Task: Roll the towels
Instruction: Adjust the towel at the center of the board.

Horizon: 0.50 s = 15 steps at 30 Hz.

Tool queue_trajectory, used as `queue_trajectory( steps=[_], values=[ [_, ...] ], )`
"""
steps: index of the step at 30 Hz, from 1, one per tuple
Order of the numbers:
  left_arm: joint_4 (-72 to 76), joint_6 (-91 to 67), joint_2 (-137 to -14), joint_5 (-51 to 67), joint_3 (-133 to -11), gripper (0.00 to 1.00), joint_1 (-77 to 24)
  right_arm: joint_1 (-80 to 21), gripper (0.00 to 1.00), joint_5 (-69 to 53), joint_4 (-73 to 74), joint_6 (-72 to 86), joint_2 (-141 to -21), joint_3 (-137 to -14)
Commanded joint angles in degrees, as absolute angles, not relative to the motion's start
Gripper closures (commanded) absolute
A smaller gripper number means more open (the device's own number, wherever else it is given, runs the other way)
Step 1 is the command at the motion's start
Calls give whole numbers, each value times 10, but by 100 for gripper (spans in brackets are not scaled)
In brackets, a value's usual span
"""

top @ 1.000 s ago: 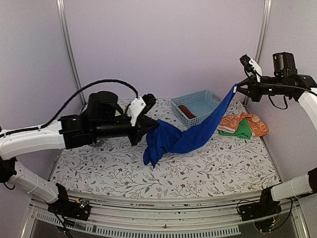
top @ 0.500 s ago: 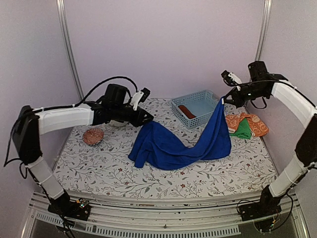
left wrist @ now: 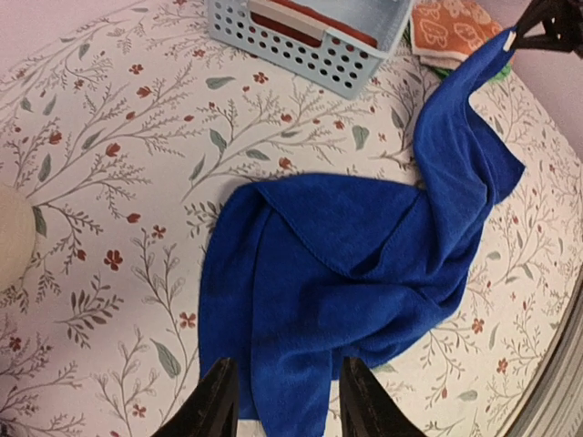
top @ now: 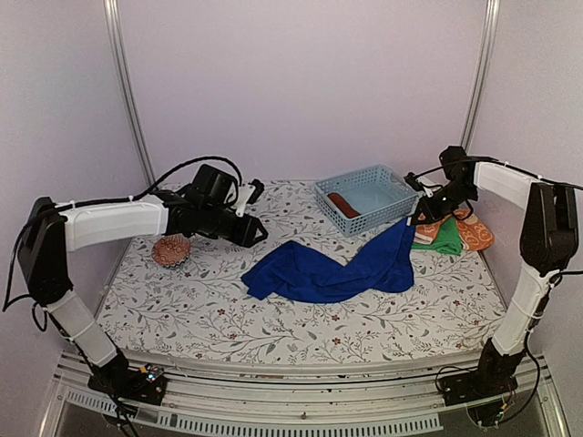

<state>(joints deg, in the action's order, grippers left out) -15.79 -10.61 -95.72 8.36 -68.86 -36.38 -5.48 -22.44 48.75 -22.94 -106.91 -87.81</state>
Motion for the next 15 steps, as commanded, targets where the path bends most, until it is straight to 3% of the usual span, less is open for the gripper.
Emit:
queue_trajectory(
  steps=[1,7,15],
  values=[
    [-238,-115,-916,63,-624,62,-389,-56,97,-237,464,-223,-1021,-844],
    [-313,-159,-913,40,-605,56,-394,-57,96,-257,479,-231,-1009,-848],
    [-290,-188,-974,127,-605,57,-389,-56,96,-278,480,-234,-1014,-839]
  ],
)
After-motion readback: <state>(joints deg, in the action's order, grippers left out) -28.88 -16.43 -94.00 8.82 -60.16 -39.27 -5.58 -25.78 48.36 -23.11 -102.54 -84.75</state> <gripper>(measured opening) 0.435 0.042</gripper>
